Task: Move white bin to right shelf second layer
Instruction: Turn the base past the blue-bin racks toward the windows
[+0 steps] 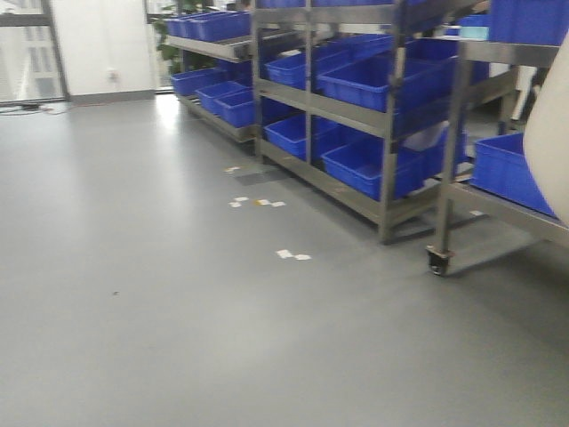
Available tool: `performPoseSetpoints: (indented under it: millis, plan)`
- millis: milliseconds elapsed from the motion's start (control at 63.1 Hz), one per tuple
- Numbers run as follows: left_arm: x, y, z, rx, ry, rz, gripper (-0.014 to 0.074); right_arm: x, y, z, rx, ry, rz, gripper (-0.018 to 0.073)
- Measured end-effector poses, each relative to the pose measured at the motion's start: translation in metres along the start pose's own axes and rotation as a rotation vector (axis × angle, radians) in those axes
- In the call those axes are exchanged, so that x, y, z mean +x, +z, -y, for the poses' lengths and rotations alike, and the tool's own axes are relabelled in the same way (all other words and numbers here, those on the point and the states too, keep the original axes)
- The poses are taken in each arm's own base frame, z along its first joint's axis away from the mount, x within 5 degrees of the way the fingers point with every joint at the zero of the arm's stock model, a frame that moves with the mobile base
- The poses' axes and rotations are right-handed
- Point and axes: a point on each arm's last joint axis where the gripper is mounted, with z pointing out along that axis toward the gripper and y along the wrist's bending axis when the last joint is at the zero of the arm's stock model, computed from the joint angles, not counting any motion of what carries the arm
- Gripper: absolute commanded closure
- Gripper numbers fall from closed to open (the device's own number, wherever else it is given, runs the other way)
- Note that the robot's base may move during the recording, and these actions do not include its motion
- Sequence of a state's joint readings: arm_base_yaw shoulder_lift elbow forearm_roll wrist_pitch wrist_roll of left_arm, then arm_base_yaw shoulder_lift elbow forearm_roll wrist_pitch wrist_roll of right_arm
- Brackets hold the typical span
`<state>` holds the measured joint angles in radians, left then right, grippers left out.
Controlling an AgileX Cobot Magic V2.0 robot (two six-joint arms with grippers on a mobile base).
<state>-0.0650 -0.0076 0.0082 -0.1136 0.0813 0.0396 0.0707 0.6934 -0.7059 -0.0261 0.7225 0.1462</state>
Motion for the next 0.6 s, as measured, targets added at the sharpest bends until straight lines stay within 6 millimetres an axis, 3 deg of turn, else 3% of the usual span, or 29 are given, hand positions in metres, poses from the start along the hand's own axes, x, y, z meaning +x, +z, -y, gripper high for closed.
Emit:
performPoseSetpoints:
  millis: [602]
  plan:
    - [0.0000, 0.0000, 0.0000, 0.000, 0.000, 0.000, 0.0512, 0.0000, 0.0000, 0.0000, 0.000, 0.000, 0.000, 0.0507]
